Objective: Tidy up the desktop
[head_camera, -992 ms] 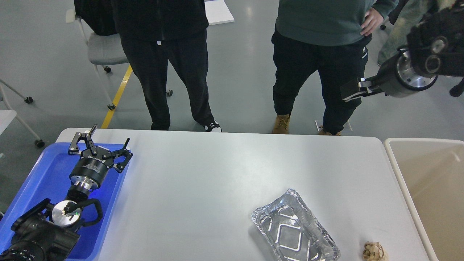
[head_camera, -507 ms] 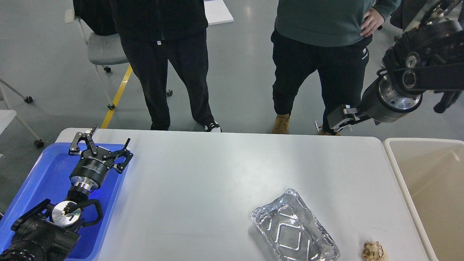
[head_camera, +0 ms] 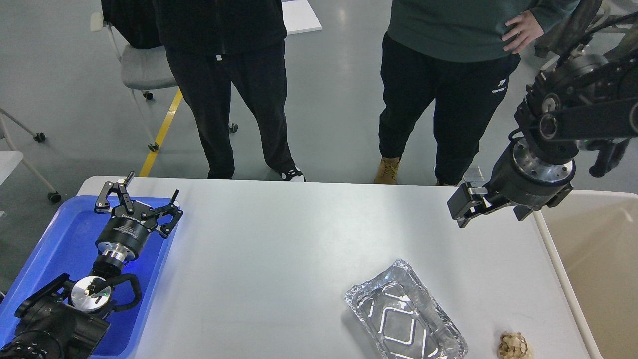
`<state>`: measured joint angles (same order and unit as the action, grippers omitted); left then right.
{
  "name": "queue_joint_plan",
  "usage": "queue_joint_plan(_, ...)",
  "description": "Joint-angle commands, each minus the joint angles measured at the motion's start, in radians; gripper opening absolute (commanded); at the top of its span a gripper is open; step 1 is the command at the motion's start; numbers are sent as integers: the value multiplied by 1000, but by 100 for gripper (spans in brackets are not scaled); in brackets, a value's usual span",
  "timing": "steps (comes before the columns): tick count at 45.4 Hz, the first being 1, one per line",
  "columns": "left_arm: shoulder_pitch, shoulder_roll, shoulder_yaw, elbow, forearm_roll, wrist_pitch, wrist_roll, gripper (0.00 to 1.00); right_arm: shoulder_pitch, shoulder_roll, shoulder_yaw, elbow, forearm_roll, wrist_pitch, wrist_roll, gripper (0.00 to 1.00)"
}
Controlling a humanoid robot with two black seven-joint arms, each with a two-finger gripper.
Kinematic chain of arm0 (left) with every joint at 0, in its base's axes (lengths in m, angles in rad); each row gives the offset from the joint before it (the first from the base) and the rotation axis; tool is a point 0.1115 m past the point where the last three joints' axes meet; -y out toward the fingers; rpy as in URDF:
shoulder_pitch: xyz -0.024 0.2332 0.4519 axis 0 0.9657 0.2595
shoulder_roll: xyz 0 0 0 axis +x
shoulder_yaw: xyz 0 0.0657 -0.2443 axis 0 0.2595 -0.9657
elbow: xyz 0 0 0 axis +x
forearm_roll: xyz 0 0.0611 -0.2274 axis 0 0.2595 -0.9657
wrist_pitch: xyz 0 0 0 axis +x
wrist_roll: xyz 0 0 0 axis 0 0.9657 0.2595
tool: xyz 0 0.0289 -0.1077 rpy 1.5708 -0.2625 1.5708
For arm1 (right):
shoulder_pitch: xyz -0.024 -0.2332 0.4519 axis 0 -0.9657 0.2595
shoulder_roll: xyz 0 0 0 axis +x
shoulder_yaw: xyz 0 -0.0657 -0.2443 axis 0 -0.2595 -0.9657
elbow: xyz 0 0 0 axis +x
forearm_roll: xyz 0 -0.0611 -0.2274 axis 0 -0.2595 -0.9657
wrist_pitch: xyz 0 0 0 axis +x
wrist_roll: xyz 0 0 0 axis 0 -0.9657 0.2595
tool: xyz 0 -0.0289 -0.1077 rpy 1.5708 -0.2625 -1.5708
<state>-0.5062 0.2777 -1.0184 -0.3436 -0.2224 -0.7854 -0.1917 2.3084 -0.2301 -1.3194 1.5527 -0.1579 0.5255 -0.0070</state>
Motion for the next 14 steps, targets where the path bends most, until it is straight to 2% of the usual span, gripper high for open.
queue_joint_plan(1,0,0,0,0,0,0,0,100,-33,11,-76,0,-8,31,-4,100)
queue_joint_plan(14,0,0,0,0,-2,0,0,100,-44,6,-118,1,-6,37,-4,100)
